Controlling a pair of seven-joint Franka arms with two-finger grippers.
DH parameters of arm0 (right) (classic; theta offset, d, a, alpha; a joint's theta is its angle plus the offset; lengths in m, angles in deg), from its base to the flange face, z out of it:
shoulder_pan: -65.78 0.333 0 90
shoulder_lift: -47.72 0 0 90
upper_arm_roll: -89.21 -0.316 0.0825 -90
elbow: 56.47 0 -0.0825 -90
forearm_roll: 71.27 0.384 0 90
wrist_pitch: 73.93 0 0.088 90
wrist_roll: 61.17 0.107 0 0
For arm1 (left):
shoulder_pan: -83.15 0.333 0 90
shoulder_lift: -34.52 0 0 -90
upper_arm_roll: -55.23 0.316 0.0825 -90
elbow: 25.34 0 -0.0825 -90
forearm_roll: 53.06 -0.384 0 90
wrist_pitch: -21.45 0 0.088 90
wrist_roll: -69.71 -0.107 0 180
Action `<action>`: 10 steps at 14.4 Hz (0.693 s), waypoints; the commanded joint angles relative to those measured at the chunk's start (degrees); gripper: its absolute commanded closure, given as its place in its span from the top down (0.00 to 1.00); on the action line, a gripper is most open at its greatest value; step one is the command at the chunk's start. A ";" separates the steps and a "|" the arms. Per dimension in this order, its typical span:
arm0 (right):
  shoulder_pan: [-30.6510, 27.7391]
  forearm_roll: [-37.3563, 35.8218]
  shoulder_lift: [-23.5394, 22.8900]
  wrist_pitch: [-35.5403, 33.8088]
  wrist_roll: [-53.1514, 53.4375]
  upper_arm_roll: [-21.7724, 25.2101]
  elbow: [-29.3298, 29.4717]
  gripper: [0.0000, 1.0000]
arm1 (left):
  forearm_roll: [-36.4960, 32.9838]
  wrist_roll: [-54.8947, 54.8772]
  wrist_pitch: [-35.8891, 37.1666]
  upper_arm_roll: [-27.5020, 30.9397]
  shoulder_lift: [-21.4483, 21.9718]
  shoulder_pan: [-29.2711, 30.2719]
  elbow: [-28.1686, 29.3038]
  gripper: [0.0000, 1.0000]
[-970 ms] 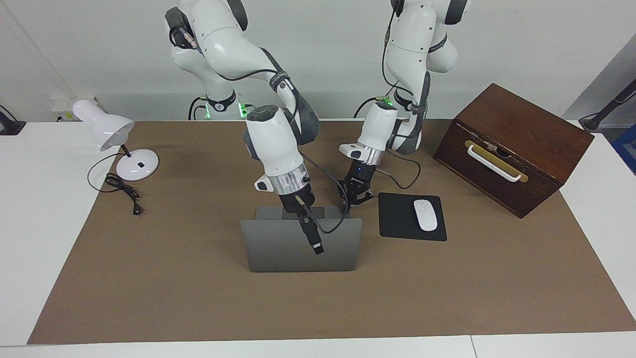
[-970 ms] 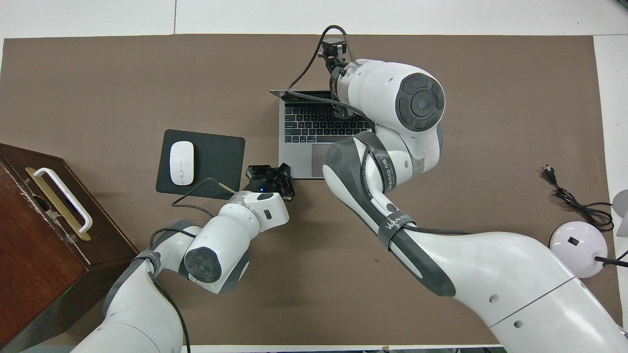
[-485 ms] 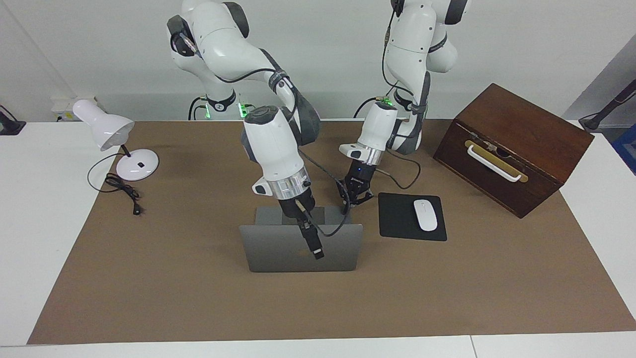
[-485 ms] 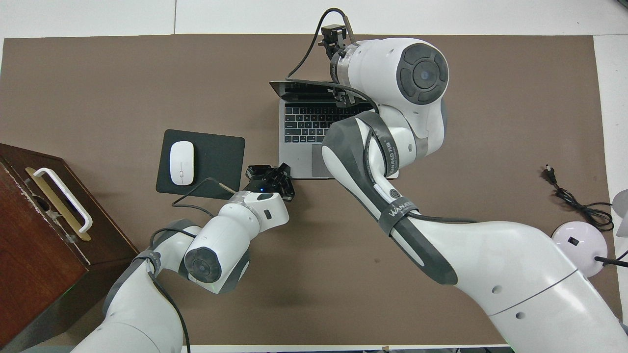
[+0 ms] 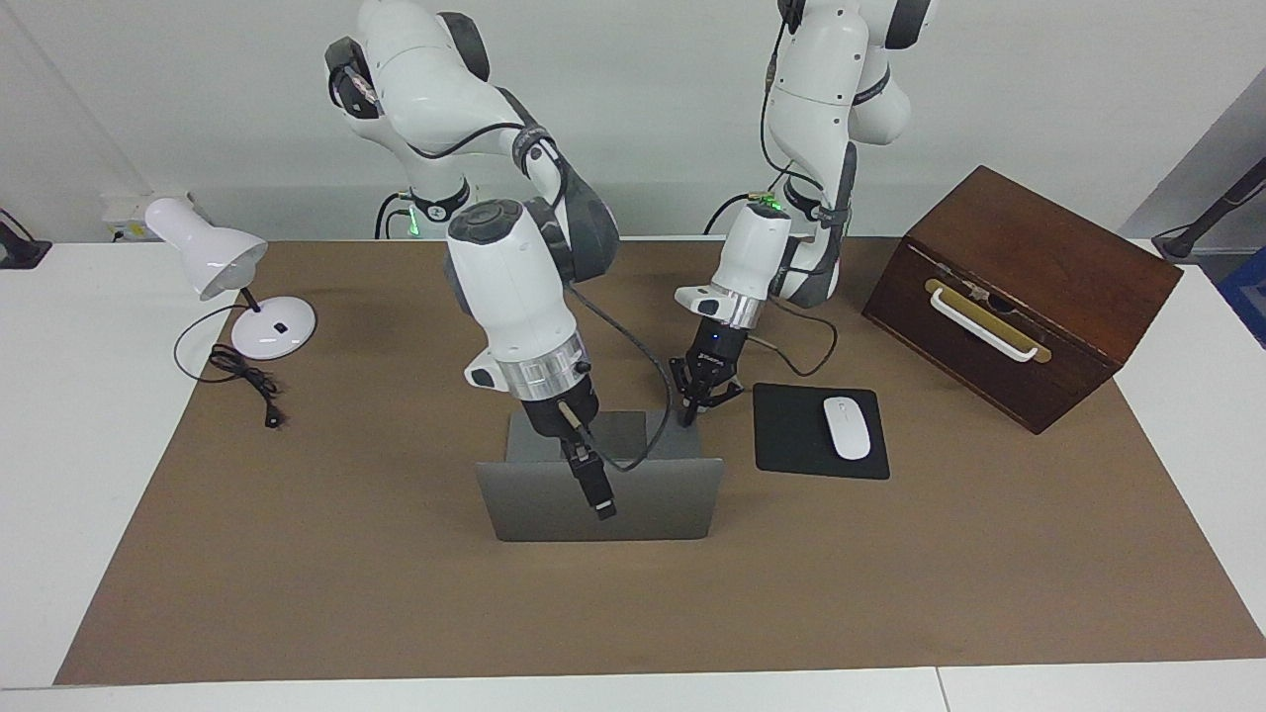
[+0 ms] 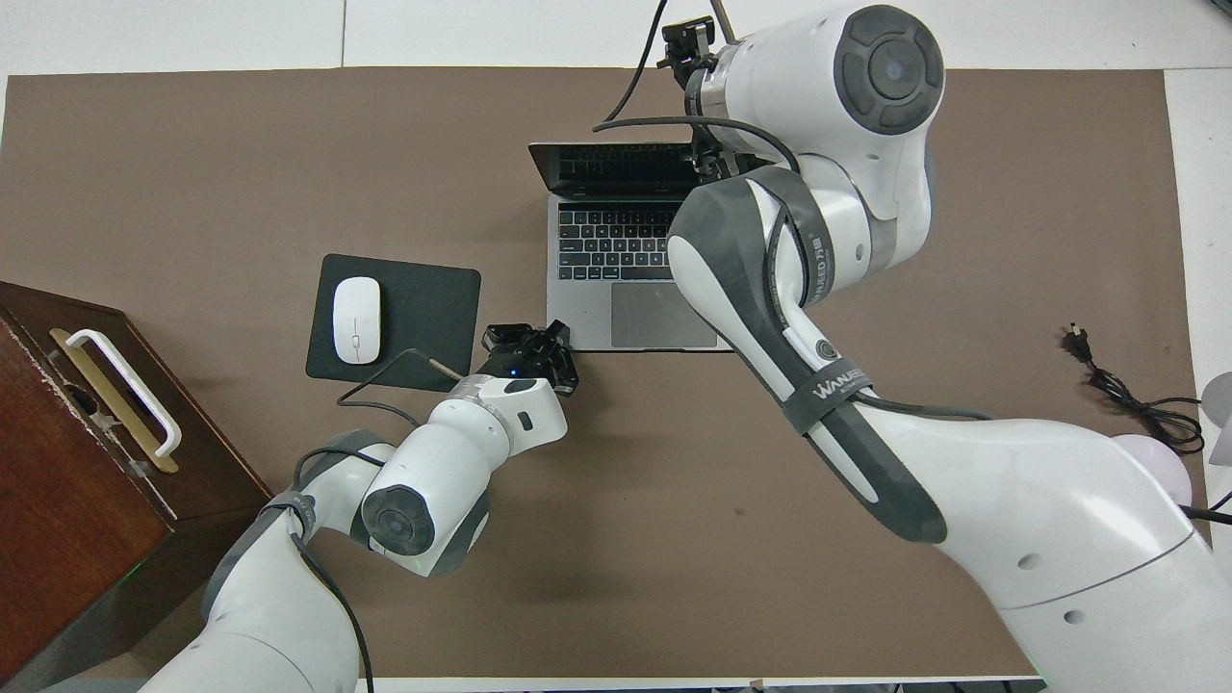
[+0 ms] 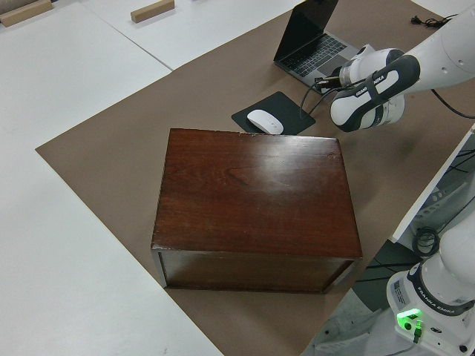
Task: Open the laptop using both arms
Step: 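Push the lid farther open with the right gripper, away from the robot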
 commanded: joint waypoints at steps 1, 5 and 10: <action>-1.25 0.88 -1.73 -1.28 -2.36 -0.77 3.16 0.97 | -0.14 -0.38 -0.99 0.17 -2.32 0.11 -1.42 0.00; -1.25 0.88 -1.90 -1.19 -3.24 -0.77 3.60 0.97 | -0.14 -0.38 -0.99 0.17 -2.32 0.11 -1.42 0.00; -1.51 0.96 -1.56 -1.89 -4.46 -0.68 3.52 0.97 | -0.05 -0.38 -0.99 0.17 -2.41 0.11 -1.42 0.00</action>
